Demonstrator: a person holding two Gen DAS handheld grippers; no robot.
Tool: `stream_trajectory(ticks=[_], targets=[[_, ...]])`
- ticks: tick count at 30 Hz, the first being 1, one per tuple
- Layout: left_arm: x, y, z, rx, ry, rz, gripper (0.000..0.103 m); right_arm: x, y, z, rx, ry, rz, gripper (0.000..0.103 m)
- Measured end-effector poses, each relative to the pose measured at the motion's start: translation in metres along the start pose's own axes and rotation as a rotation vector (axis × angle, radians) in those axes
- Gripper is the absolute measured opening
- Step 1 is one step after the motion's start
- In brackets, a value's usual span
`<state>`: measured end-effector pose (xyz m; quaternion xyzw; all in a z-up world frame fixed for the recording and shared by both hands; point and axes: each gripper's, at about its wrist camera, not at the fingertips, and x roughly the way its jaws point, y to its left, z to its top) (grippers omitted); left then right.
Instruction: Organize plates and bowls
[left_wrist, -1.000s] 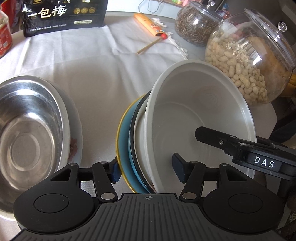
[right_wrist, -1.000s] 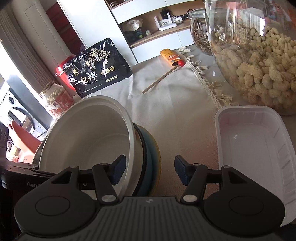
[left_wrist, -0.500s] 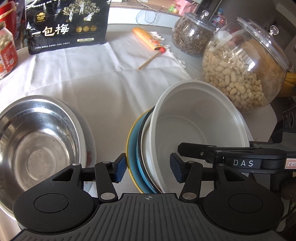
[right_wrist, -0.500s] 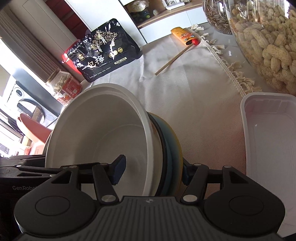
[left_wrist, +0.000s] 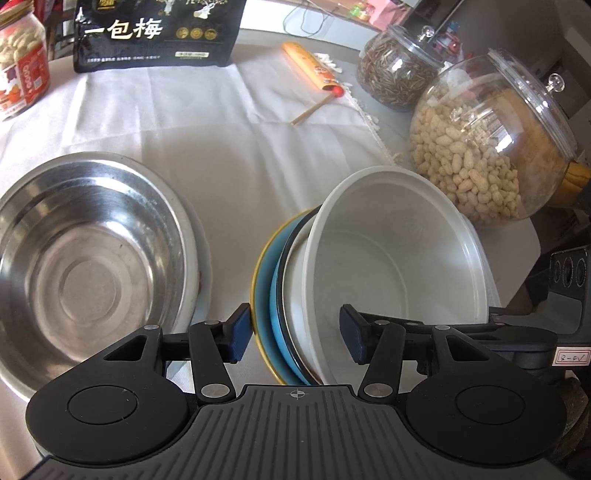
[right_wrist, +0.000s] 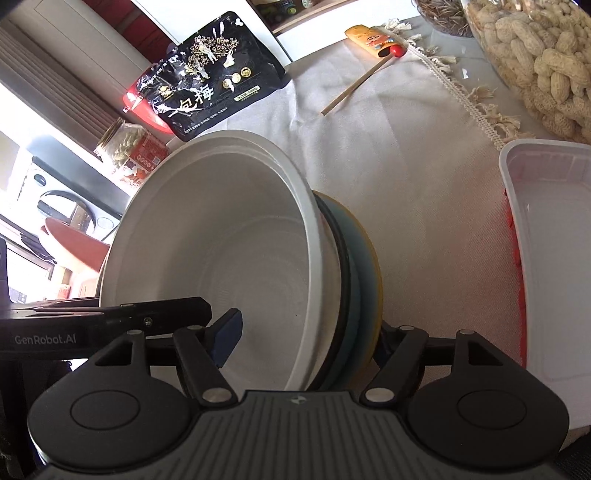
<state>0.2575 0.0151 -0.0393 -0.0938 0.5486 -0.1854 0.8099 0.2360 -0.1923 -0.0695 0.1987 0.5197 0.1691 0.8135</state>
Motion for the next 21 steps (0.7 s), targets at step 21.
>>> stream_trajectory(ticks=[21], targets=[[0.001, 0.002, -0.008, 0.004, 0.030, 0.061, 0.058, 0.008, 0.009, -0.005, -0.031, 0.051, 0.062, 0.068]])
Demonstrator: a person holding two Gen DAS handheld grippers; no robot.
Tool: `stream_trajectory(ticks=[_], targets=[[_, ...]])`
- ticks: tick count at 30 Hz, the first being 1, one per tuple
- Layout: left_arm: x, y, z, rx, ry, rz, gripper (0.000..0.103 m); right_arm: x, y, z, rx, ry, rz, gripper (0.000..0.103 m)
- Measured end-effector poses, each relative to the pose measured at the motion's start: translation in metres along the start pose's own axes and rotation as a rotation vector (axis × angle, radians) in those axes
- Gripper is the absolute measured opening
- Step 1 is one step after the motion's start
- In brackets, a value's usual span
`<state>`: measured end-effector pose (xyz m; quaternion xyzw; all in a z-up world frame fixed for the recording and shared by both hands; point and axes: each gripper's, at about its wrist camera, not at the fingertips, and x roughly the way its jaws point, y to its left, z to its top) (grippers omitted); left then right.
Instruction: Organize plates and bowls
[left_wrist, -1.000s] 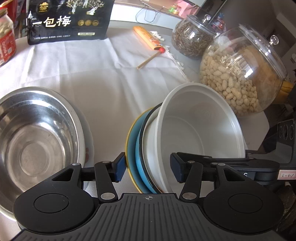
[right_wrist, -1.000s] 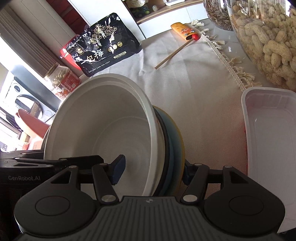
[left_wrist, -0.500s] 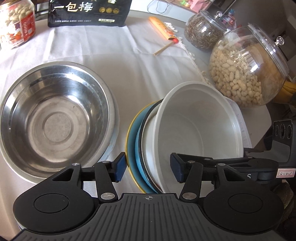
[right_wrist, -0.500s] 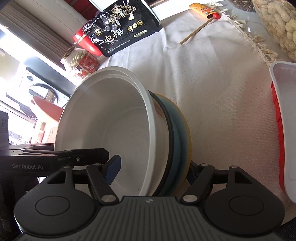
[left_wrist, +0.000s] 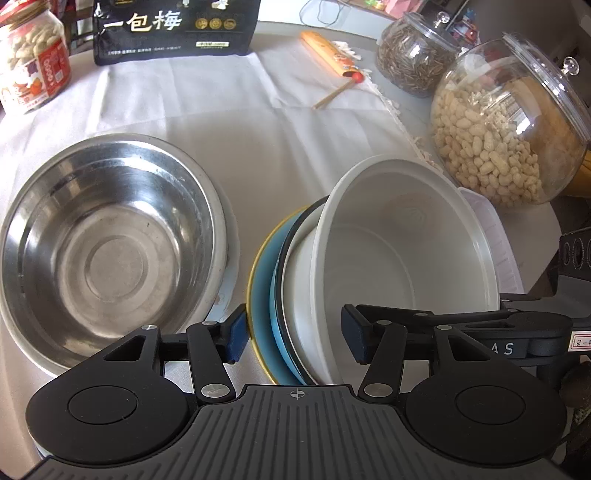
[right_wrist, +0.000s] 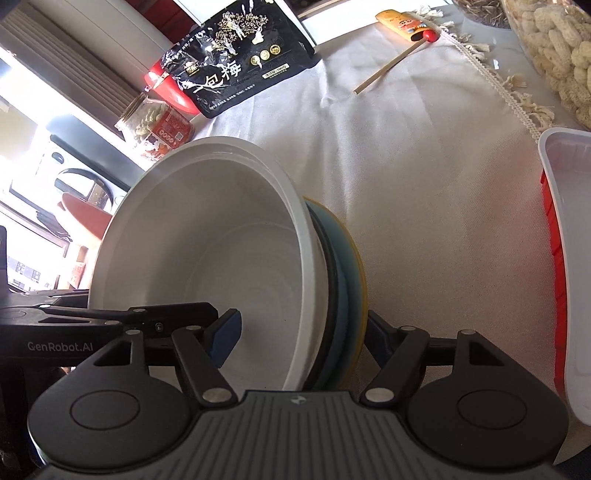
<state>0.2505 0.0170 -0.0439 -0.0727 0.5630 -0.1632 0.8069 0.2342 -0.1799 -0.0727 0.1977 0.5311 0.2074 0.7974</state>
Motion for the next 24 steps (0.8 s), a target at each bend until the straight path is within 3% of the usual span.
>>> stream_trajectory(ticks=[3, 8, 24], targets=[[0.003, 0.000, 0.000, -0.017, 0.016, -0.007, 0.059, 0.001, -0.007, 0.001, 0.067, 0.038, 0.051, 0.063], [0.004, -0.004, 0.000, -0.016, 0.042, -0.019, 0.061, -0.002, -0.001, -0.001, 0.050, 0.051, 0.009, 0.061], [0.012, -0.011, 0.010, 0.014, 0.062, -0.021, 0.064, -0.005, -0.013, 0.003, 0.126, 0.056, 0.015, 0.059]])
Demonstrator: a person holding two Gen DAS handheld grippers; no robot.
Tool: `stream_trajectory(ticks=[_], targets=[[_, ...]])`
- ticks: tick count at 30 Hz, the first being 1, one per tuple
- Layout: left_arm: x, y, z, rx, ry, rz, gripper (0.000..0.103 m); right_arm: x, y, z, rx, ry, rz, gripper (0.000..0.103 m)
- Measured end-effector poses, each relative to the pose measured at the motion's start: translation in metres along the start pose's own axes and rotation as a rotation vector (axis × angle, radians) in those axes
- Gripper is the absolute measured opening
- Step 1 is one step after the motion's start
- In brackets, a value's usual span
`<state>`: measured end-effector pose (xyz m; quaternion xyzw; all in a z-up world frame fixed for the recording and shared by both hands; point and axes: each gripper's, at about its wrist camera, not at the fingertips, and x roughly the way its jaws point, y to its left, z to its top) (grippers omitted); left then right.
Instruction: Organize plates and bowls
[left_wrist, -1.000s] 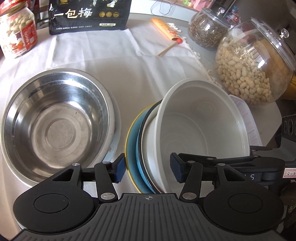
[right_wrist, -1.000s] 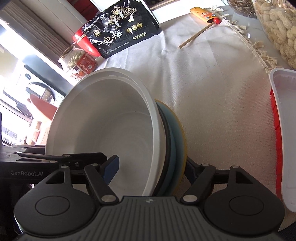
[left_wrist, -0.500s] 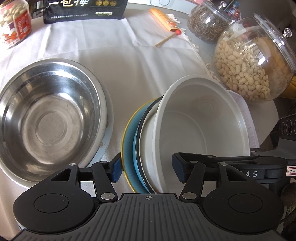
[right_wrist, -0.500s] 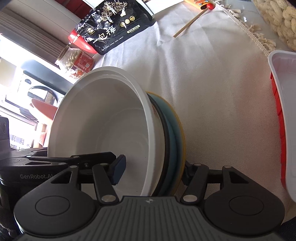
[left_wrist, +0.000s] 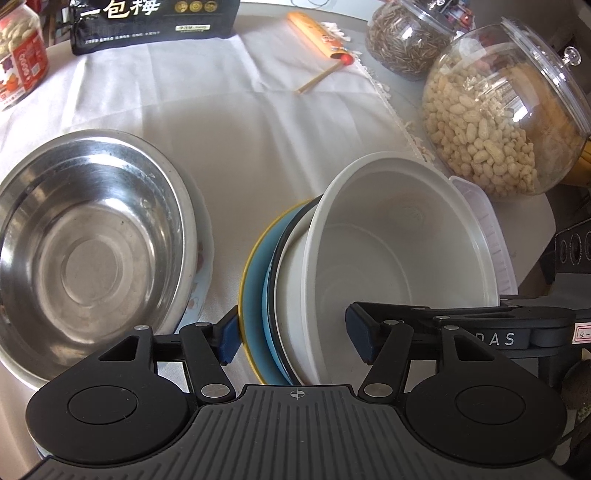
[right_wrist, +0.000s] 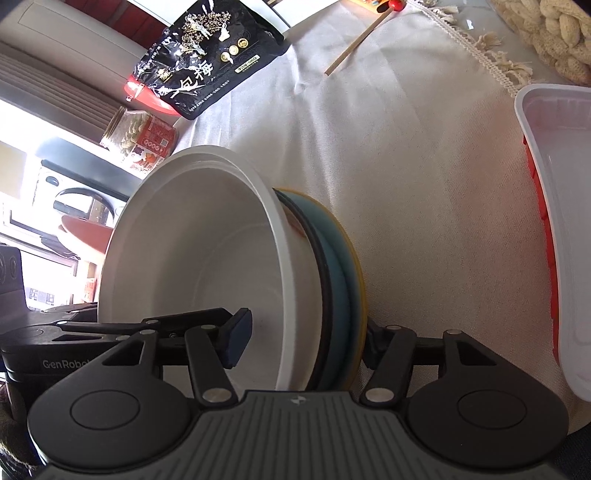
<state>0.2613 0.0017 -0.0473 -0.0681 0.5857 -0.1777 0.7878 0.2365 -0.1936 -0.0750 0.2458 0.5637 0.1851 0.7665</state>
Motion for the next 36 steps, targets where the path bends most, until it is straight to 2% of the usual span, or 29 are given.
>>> stream_trajectory(ticks=[16, 22, 26, 30, 33, 36], targets=[[-0.008, 0.003, 0.000, -0.024, -0.010, -0.015, 0.064, 0.000, 0.008, 0.003, -0.019, 0.002, -0.025, 0.058], [-0.029, 0.003, 0.009, -0.014, -0.024, -0.061, 0.064, -0.014, 0.017, 0.006, -0.014, -0.014, -0.046, 0.059], [-0.067, 0.016, 0.020, 0.008, -0.089, -0.092, 0.064, -0.036, 0.055, 0.018, -0.084, -0.057, -0.073, 0.060], [-0.106, 0.057, 0.020, -0.017, -0.171, -0.057, 0.064, -0.032, 0.111, 0.033, -0.207, -0.082, -0.071, 0.060], [-0.111, 0.096, 0.012, -0.057, -0.183, -0.020, 0.064, -0.001, 0.144, 0.044, -0.249, -0.030, -0.047, 0.060], [-0.102, 0.129, 0.007, -0.077, -0.153, 0.004, 0.064, 0.045, 0.169, 0.049, -0.258, 0.067, -0.067, 0.059]])
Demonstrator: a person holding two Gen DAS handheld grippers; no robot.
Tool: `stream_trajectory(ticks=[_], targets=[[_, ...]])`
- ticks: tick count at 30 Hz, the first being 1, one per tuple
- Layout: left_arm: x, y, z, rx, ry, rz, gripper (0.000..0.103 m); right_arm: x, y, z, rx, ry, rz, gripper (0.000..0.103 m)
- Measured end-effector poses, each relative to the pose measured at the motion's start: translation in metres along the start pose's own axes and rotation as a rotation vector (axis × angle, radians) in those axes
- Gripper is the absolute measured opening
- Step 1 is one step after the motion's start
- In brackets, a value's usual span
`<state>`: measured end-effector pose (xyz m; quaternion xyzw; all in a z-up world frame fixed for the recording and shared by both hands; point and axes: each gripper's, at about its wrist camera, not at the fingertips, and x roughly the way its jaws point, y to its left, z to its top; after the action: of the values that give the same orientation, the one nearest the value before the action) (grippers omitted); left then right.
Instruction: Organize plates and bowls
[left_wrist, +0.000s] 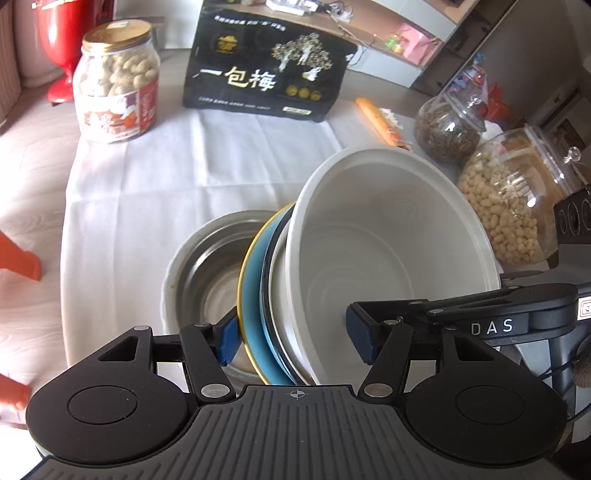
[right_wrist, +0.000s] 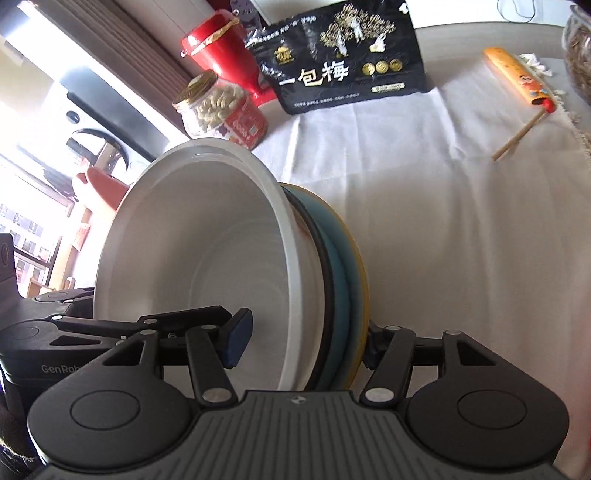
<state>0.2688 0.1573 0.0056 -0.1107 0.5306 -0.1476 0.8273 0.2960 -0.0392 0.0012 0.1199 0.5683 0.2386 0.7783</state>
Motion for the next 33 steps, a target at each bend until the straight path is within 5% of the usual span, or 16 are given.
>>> stream_trajectory(ticks=[6, 15, 27, 33], targets=[[0.015, 0.036, -0.001, 0.002, 0.032, -0.047, 0.064, 0.055, 0.018, 0.009, -0.013, 0.124, -0.078, 0.063], [0.022, 0.059, -0.007, -0.023, -0.011, -0.161, 0.056, 0.065, 0.011, 0.022, 0.091, 0.164, -0.122, 0.062], [0.011, 0.060, -0.019, -0.003, -0.088, -0.152, 0.054, 0.052, 0.032, 0.022, 0.057, 0.114, -0.241, 0.062], [0.004, 0.058, -0.019, 0.011, -0.114, -0.126, 0.053, 0.029, 0.066, 0.022, -0.090, 0.009, -0.326, 0.064]])
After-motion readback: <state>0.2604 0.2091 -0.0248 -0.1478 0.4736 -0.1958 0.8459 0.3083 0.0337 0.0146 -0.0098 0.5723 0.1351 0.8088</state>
